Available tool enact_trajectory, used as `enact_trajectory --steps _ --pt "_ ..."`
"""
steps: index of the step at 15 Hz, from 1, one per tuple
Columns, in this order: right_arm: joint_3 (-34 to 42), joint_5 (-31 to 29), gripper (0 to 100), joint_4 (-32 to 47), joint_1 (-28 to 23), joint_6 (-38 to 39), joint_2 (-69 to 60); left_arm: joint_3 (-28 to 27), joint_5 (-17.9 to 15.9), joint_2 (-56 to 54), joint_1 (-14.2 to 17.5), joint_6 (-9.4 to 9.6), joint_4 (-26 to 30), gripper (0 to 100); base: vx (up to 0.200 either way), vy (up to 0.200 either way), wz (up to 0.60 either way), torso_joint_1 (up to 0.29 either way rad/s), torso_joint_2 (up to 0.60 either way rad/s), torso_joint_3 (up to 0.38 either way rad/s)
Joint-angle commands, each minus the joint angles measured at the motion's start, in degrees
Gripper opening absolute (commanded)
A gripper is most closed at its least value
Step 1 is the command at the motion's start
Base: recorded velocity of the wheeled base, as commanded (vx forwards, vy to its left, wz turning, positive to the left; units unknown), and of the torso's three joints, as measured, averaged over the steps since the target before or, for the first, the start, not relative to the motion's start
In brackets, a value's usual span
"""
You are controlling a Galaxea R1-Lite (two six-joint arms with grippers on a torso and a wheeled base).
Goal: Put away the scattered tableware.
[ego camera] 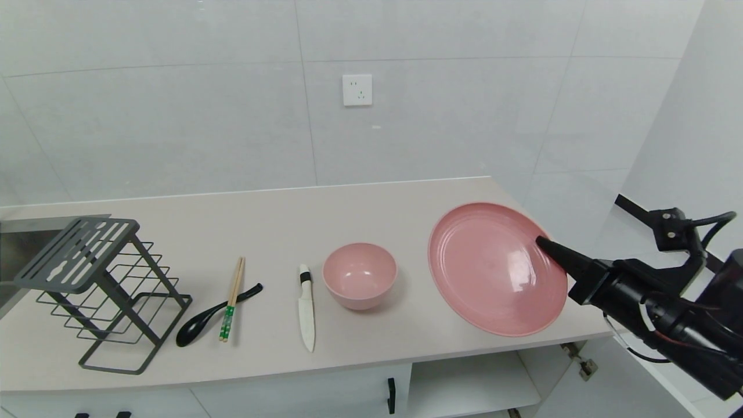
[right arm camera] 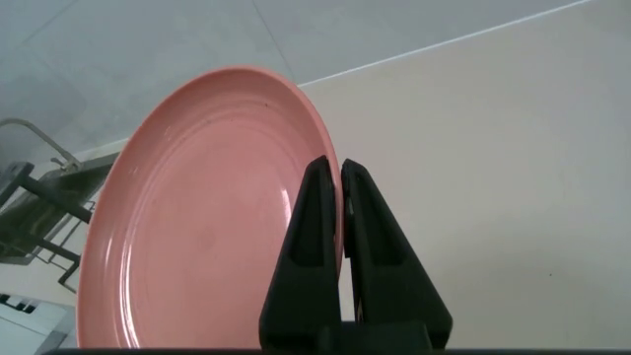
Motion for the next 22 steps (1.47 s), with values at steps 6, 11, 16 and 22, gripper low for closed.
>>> enact_trajectory --steps 6,11,16,22 --pt "0.62 0.23 0 -0.03 -0.05 -0.15 -3.97 -7.65 -1.21 3.76 0.53 -2.45 -18.36 100 0.0 0.0 0.0 0.0 0.0 0.0" --pt "0.8 0.32 0 -0.03 -2.16 -0.76 -5.37 -17.4 -2.53 16.07 -7.03 -4.11 -6.58 100 0.0 0.0 0.0 0.0 0.0 0.0" --pt "1.59 0.41 0 -0.03 -3.04 -3.31 -5.46 -19.78 -11.76 33.3 -10.46 -4.11 -7.11 100 0.0 0.0 0.0 0.0 0.0 0.0" --pt "2.11 0.41 0 -0.03 -2.77 -3.31 -5.02 -21.09 -13.07 57.38 -11.6 -3.68 -18.8 100 0.0 0.0 0.0 0.0 0.0 0.0"
